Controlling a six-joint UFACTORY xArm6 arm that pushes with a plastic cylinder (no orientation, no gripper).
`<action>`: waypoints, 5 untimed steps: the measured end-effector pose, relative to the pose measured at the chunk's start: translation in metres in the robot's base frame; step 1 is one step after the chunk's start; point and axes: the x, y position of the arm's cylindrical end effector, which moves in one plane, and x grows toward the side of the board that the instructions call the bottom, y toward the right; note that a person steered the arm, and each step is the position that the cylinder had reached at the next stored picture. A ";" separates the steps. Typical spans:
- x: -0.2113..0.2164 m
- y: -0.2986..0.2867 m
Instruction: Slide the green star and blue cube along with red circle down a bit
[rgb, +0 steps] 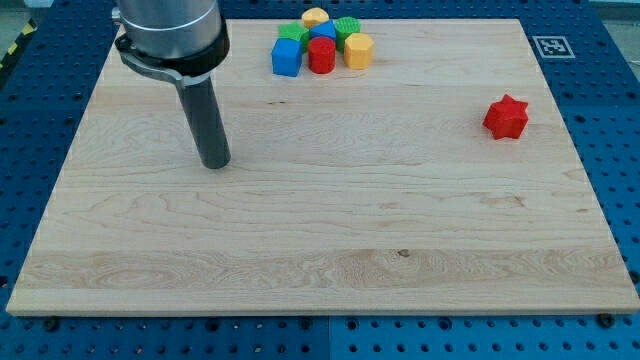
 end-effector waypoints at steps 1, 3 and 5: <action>0.000 0.003; 0.000 0.005; -0.005 0.003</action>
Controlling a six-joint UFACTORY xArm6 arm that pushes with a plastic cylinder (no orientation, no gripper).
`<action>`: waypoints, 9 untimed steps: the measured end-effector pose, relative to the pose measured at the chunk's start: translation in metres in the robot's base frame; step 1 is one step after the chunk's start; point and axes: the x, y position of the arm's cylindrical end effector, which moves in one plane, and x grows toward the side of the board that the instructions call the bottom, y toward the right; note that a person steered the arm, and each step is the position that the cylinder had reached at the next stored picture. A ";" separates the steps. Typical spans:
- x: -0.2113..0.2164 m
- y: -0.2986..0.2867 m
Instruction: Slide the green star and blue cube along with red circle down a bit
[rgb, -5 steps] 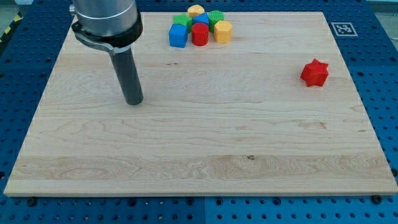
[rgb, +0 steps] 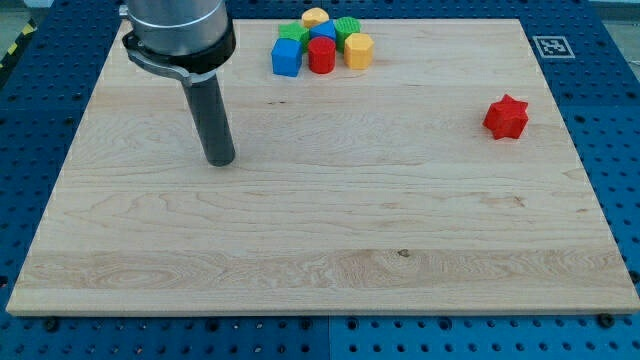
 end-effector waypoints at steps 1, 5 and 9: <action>-0.038 -0.026; -0.219 0.019; -0.183 0.073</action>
